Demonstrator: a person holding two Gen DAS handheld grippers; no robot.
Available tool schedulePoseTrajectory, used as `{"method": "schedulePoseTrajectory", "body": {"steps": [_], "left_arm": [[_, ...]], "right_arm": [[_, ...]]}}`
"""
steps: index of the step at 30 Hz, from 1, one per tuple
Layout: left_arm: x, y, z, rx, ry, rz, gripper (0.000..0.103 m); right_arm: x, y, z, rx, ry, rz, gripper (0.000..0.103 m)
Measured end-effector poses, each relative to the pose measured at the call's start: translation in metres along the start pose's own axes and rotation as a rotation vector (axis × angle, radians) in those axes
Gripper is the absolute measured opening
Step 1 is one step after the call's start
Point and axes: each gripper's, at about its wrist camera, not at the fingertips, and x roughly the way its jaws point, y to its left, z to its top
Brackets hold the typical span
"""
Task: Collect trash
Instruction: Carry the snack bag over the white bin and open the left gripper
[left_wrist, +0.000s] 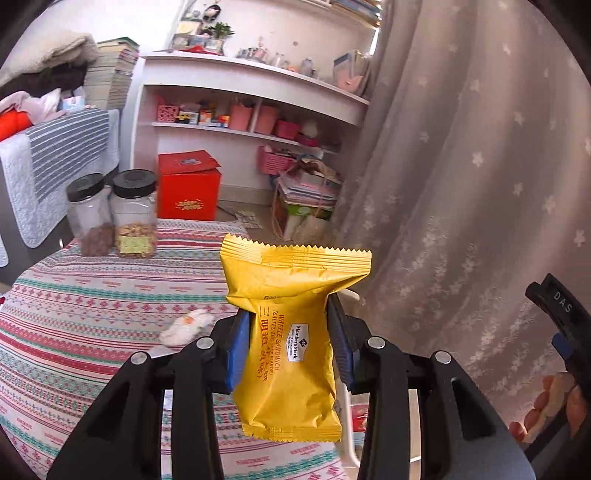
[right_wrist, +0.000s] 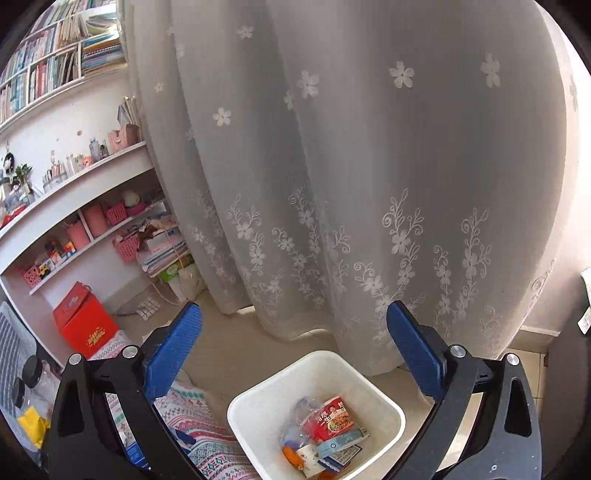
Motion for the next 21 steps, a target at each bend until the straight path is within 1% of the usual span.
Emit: {"method": "schedulePoseTrajectory", "body": {"steps": [4, 6, 8, 9, 10, 11, 13, 14, 19, 21], "left_arm": [[0.022, -0.065, -0.004, 0.058, 0.051, -0.111, 0.041], [0.031, -0.093, -0.01, 0.085, 0.078, -0.153, 0.045], [0.042, -0.118, -0.016, 0.111, 0.11, -0.189, 0.052], [0.047, -0.127, -0.019, 0.116, 0.132, -0.203, 0.054], [0.053, -0.136, -0.022, 0.112, 0.153, -0.215, 0.059], [0.059, -0.142, -0.025, 0.106, 0.177, -0.229, 0.064], [0.068, -0.153, -0.031, 0.096, 0.221, -0.238, 0.07], [0.071, -0.155, -0.033, 0.092, 0.236, -0.239, 0.074], [0.078, -0.15, -0.04, 0.082, 0.271, -0.241, 0.091], [0.08, -0.143, -0.039, 0.07, 0.292, -0.237, 0.091]], "right_arm": [[0.001, -0.027, 0.019, 0.082, -0.018, -0.014, 0.096], [0.004, -0.04, 0.026, 0.113, -0.024, -0.028, 0.096], [0.007, -0.052, 0.031, 0.146, -0.025, -0.043, 0.096], [0.009, -0.056, 0.033, 0.161, -0.024, -0.048, 0.096], [0.011, -0.061, 0.034, 0.175, -0.022, -0.052, 0.096], [0.012, -0.065, 0.036, 0.186, -0.019, -0.055, 0.096], [0.015, -0.071, 0.038, 0.203, -0.013, -0.06, 0.096], [0.016, -0.074, 0.039, 0.209, -0.01, -0.062, 0.096], [0.022, -0.079, 0.04, 0.22, 0.014, -0.059, 0.096], [0.023, -0.078, 0.04, 0.231, 0.024, -0.049, 0.096]]}}
